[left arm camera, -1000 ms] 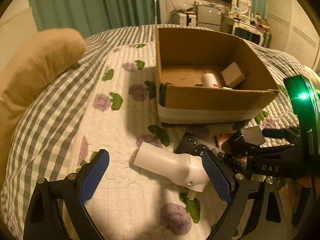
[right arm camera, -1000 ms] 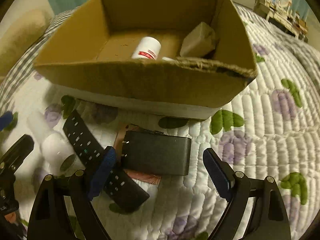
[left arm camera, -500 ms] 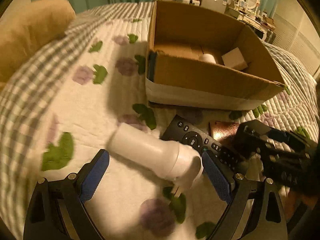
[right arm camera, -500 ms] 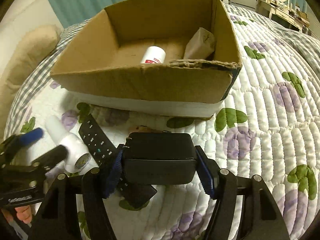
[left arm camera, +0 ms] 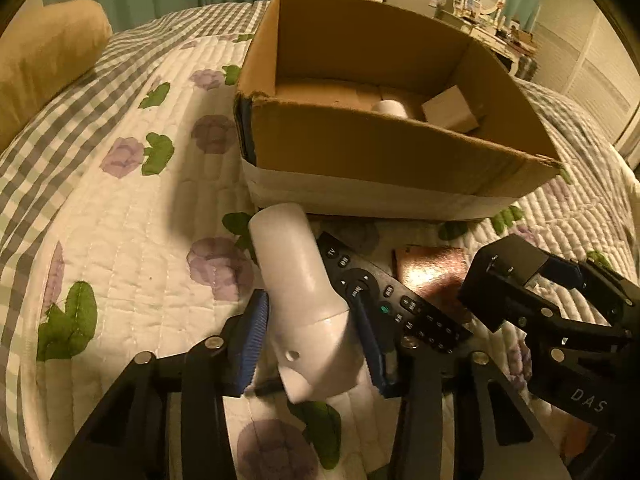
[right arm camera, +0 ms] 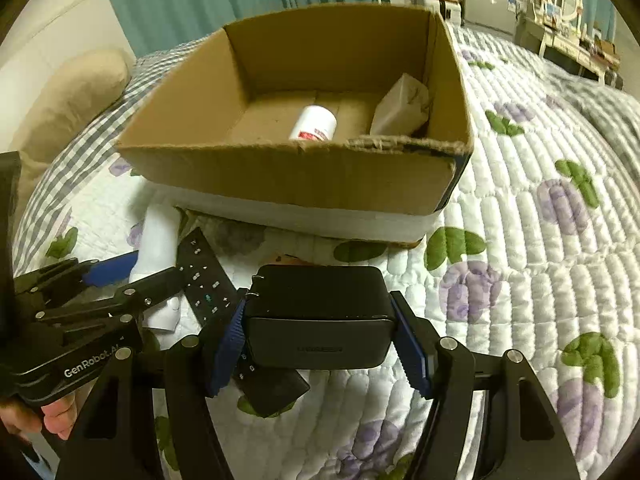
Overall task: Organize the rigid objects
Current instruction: 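Place the plug adapter and power bank into the box, opening both grippers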
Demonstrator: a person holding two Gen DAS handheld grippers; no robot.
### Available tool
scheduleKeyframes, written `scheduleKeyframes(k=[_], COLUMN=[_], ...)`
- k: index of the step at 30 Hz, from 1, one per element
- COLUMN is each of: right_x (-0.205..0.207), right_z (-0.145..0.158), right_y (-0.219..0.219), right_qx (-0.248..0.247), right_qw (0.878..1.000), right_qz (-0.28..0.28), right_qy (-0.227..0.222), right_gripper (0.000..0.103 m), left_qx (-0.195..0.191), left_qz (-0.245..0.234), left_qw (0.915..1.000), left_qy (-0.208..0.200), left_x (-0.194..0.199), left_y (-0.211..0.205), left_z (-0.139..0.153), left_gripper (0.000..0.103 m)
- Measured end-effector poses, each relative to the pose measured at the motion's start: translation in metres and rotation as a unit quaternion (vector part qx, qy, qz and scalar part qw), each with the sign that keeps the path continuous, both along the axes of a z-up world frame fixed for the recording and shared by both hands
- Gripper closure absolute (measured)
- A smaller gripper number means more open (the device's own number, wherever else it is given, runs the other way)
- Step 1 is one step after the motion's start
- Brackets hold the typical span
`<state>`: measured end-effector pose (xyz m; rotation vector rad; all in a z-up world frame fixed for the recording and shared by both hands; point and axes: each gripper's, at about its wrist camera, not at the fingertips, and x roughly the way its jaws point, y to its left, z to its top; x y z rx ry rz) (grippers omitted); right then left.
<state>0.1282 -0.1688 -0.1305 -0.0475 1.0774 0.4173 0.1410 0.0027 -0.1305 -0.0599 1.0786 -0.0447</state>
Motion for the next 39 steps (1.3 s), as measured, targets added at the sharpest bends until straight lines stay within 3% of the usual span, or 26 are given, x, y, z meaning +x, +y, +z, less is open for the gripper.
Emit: scheduleKeyframes(k=[14, 20, 23, 26, 30, 37, 39], right_x=[-0.03, -0.014, 0.004, 0.026, 0.052, 0.09, 0.096], right_z=[0.082, 0.134, 0.151, 0.159, 0.156, 0.125, 0.117], right_y=[-0.013, -0.015, -0.011, -0.009, -0.007, -0.01, -0.011], right_qx=[0.008, 0.017, 0.01, 0.009, 0.0, -0.001, 0.0], right_qw=[0.998, 0.993, 0.99, 0.989, 0.989, 0.992, 0.993], right_qz=[0.019, 0.02, 0.023, 0.022, 0.021, 0.017, 0.016], right_qy=[-0.063, -0.114, -0.136, -0.147, -0.149, -0.124, -0.117], right_gripper=[0.036, 0.036, 0.036, 0.036, 0.036, 0.036, 0.036], left_qx=[-0.02, -0.019, 0.002, 0.014, 0.056, 0.068, 0.066], left_qz=[-0.058, -0.091, -0.096, -0.105, -0.117, -0.132, -0.133], left_qw=[0.9935, 0.9872, 0.9855, 0.9852, 0.9863, 0.9864, 0.986], left_qy=[-0.096, -0.13, -0.14, -0.135, -0.102, -0.071, -0.075], left_x=[-0.039, -0.014, 0.01, 0.047, 0.1, 0.136, 0.137], left_y=[-0.014, -0.025, -0.028, -0.032, -0.039, -0.043, -0.044], left_z=[0.079, 0.119, 0.127, 0.124, 0.096, 0.054, 0.051], left_gripper=[0.059, 0.059, 0.059, 0.059, 0.059, 0.058, 0.052])
